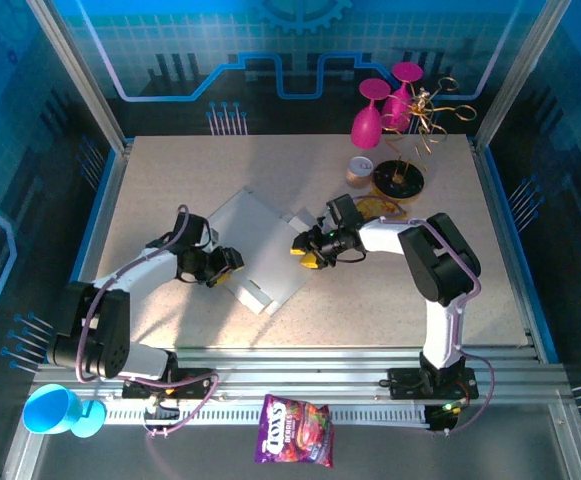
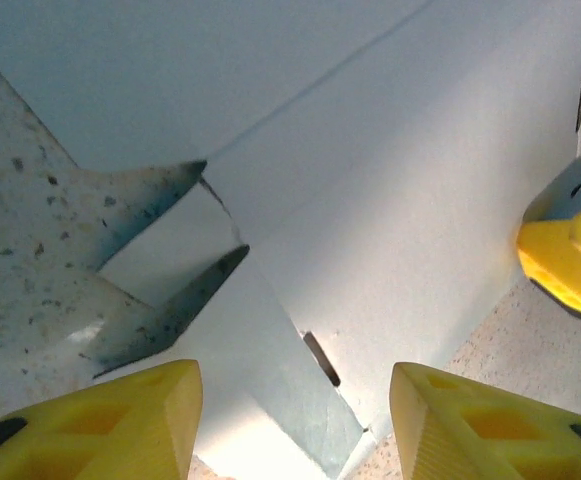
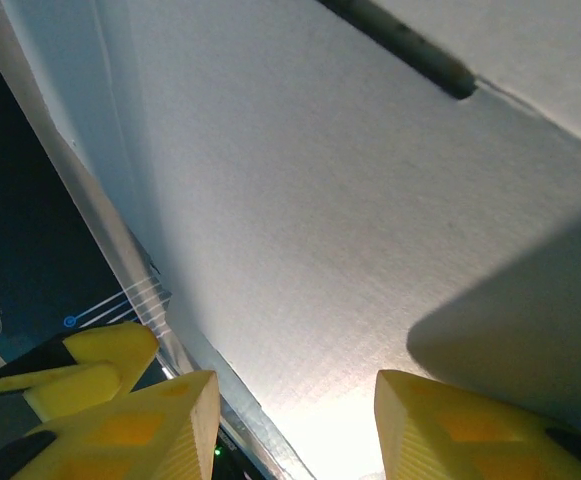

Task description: Fold the paper box

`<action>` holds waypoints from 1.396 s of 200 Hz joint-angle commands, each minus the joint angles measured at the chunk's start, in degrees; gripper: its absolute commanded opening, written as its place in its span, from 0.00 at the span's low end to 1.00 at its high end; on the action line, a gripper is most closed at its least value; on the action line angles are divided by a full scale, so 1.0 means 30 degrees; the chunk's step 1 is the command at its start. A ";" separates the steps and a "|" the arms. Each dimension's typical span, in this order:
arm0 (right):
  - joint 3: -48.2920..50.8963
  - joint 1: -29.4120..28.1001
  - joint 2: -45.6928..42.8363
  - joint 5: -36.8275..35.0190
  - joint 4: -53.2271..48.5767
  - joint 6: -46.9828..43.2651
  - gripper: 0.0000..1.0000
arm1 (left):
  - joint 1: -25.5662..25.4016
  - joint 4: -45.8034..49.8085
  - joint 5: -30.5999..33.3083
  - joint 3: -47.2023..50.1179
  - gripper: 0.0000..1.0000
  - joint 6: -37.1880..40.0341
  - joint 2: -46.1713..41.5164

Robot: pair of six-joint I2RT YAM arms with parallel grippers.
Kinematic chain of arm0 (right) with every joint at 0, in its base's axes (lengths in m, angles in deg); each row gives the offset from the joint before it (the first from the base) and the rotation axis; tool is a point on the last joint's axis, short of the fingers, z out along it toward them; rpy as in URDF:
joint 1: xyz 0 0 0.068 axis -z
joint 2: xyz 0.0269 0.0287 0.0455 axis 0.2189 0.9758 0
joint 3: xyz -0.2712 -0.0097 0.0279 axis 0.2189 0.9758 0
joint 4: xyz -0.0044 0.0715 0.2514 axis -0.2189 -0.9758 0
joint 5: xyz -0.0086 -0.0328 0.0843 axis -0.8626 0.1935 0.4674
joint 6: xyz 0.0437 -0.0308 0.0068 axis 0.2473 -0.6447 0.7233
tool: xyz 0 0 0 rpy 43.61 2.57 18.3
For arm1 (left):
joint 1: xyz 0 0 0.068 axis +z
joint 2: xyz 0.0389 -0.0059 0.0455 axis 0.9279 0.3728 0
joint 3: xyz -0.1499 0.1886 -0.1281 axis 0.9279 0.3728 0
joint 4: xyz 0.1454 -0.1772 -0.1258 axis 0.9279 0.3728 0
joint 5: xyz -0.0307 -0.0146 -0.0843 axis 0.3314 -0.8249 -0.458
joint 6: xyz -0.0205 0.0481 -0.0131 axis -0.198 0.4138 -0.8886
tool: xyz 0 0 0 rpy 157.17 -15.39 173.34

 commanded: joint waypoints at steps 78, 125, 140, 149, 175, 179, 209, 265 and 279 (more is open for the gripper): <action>-0.3904 0.0403 0.0816 -0.1528 -0.7946 -0.6237 0.47 | 0.0853 0.0841 -0.0365 -0.0659 0.56 0.1579 0.1492; -0.2699 -0.0086 -0.2160 -0.2356 -0.8464 -0.6357 0.48 | 0.0316 -0.0057 -0.1132 -0.0900 0.55 0.1577 0.2433; -0.0953 -0.0198 -0.3681 -0.2760 -0.7503 -0.5595 0.49 | 0.0098 -0.0499 -0.1247 -0.0750 0.55 0.1311 0.2544; 0.0242 0.0021 -0.4530 -0.2999 -0.6696 -0.5084 0.50 | -0.0072 -0.0729 -0.1272 -0.0661 0.55 0.1117 0.2576; 0.3048 0.1565 -0.5759 -0.2660 -0.3331 -0.3401 0.54 | -0.0509 -0.1174 -0.1309 -0.0486 0.53 0.0504 0.2440; 0.3142 0.1810 -0.5708 -0.2515 -0.2996 -0.3287 0.54 | -0.0552 -0.1239 -0.1302 -0.0435 0.53 0.0386 0.2372; 0.2070 0.2493 -0.4152 -0.1782 -0.2654 -0.3415 0.53 | -0.0683 -0.1510 -0.1525 -0.0166 0.47 -0.0063 0.2193; 0.1471 0.1220 -0.3564 -0.2418 -0.3519 -0.2761 0.50 | -0.1227 -0.1776 -0.1539 0.0499 0.45 -0.0561 0.1816; 0.2027 0.0952 -0.4072 -0.2597 -0.3243 -0.2389 0.49 | -0.1227 -0.1913 -0.1429 0.0743 0.46 -0.0693 0.1455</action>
